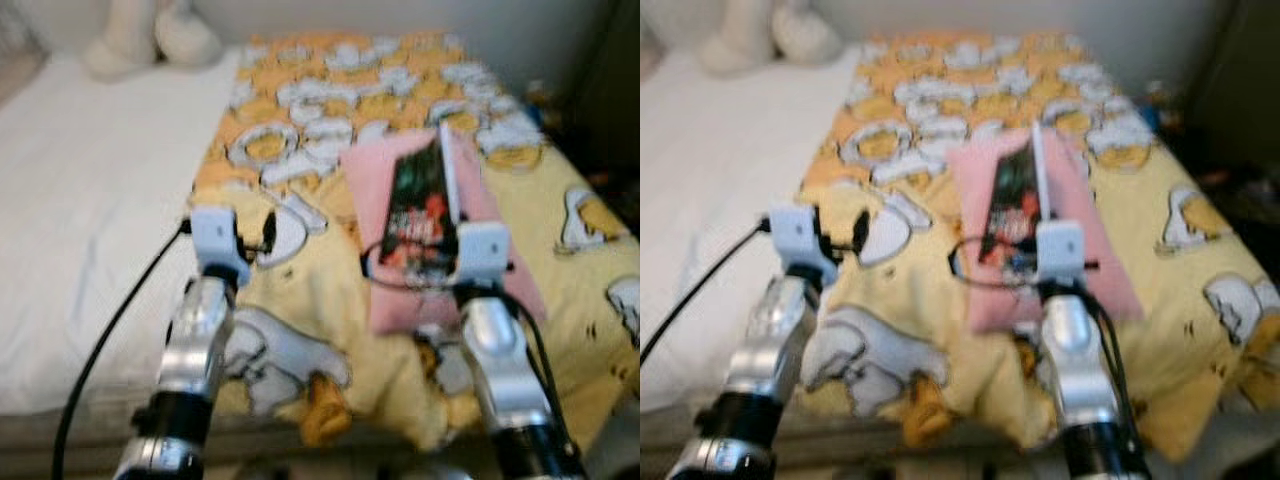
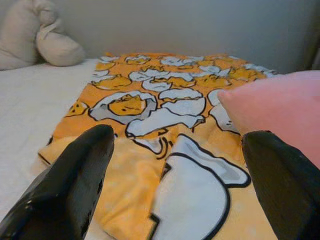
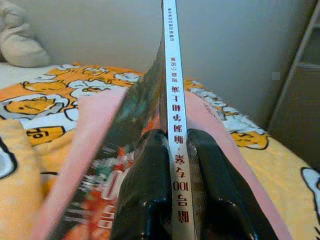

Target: Clean up the room

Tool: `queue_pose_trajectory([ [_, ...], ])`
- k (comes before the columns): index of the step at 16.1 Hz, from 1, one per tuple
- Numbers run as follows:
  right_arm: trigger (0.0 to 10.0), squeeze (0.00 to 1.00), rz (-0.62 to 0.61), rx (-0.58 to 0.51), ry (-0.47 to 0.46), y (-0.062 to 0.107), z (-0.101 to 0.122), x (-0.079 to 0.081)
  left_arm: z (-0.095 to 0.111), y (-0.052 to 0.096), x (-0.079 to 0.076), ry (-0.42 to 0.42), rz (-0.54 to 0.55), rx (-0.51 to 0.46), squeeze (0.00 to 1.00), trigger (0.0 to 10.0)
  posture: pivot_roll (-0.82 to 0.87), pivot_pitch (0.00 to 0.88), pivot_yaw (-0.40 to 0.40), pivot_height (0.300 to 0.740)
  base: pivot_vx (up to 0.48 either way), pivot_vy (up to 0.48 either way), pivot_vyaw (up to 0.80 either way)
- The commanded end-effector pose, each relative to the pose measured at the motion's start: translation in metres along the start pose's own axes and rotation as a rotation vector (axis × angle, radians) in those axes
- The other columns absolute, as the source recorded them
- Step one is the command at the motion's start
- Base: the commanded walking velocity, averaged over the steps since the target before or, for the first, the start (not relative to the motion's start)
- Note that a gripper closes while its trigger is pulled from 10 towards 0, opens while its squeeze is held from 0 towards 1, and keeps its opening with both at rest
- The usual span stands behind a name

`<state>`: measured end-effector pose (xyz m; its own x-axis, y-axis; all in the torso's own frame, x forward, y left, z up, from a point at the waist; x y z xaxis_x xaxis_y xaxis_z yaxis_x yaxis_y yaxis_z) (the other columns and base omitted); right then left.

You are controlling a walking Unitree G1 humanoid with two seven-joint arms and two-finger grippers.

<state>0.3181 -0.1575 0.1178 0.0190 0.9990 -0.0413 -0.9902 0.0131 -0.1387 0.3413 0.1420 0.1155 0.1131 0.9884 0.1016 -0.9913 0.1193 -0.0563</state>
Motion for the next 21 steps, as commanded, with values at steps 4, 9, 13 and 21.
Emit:
queue_pose_trajectory([
  [4, 0.0, 0.03, 0.049, -0.046, -0.019, -0.009, 0.009, 0.013, 0.004, -0.001, 0.011, -0.01, 0.051, -0.018, 0.0, 10.0, -0.17, 0.0, 0.07, 0.719, 0.0, 0.48, 0.0],
  [9, 0.0, 0.03, 0.067, -0.066, -0.022, -0.014, 0.013, 0.013, 0.003, 0.0, 0.018, -0.011, 0.098, -0.01, 0.0, 10.0, -0.16, 0.0, 0.069, 0.719, 0.0, 0.48, 0.0],
  [13, 0.0, 0.03, 0.05, -0.015, -0.084, -0.009, 0.002, 0.009, -0.01, 0.009, 0.028, -0.032, 0.171, 0.04, 0.0, 10.0, -0.16, 0.0, 0.063, 0.719, 0.0, 0.48, 0.0],
  [21, 0.0, 0.03, 0.08, -0.013, -0.094, -0.009, 0.0, 0.014, -0.012, 0.016, 0.038, -0.063, 0.24, 0.044, 0.0, 10.0, -0.15, 0.0, 0.058, 0.719, 0.0, 0.48, 0.0],
])
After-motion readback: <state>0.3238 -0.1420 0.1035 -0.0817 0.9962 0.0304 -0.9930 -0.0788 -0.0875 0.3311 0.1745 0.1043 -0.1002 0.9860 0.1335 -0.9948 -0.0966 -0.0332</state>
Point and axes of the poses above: a point about 5 cm out from each wrist's last joint towards the gripper, its own y axis pointing back from the gripper into the wrist, its own z axis along the axis of the wrist's last joint, x = y × z, the point moved 2 cm from there along -y, pointing out of the wrist towards the gripper, and after that the axes turned 8 degrees about -y, right-handed, at the moved point
